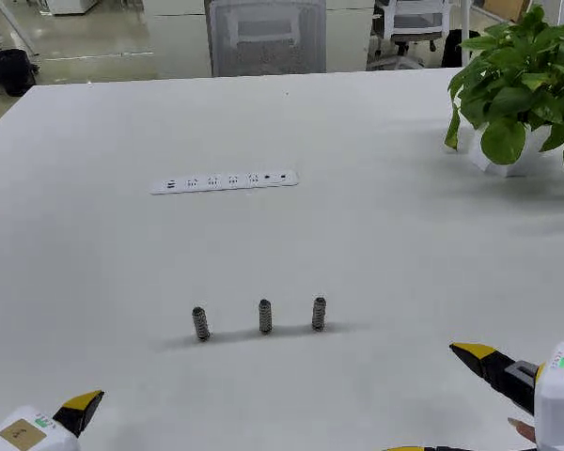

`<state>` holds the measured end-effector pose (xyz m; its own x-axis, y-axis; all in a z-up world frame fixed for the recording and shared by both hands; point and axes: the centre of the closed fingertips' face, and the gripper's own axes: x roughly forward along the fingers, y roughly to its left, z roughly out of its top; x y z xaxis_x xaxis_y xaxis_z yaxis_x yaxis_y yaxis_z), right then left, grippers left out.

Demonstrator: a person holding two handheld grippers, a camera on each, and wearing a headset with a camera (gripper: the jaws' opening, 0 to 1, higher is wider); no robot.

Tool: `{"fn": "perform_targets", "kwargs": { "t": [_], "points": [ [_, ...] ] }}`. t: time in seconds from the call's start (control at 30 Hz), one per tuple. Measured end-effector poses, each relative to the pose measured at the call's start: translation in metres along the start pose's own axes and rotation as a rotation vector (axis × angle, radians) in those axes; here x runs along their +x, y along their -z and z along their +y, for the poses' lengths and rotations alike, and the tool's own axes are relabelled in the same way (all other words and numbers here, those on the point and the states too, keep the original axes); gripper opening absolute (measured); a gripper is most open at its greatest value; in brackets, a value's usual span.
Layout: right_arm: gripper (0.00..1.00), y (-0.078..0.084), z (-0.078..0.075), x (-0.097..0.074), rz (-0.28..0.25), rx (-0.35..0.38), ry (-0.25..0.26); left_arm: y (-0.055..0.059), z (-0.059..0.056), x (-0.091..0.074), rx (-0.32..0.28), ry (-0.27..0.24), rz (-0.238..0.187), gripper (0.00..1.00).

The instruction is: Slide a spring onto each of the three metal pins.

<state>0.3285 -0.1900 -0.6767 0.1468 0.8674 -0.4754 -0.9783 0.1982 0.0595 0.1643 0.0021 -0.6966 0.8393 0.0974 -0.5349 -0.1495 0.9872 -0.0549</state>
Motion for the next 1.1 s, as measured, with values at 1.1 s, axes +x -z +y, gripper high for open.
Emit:
{"fn": "perform_targets", "kwargs": {
  "t": [1.1],
  "points": [
    [0.97,0.0031,0.0028,0.0016,0.011,-0.004,-0.011,0.0039,0.0030,0.0004,-0.008,-0.012,0.010,1.00]
  ]
}}
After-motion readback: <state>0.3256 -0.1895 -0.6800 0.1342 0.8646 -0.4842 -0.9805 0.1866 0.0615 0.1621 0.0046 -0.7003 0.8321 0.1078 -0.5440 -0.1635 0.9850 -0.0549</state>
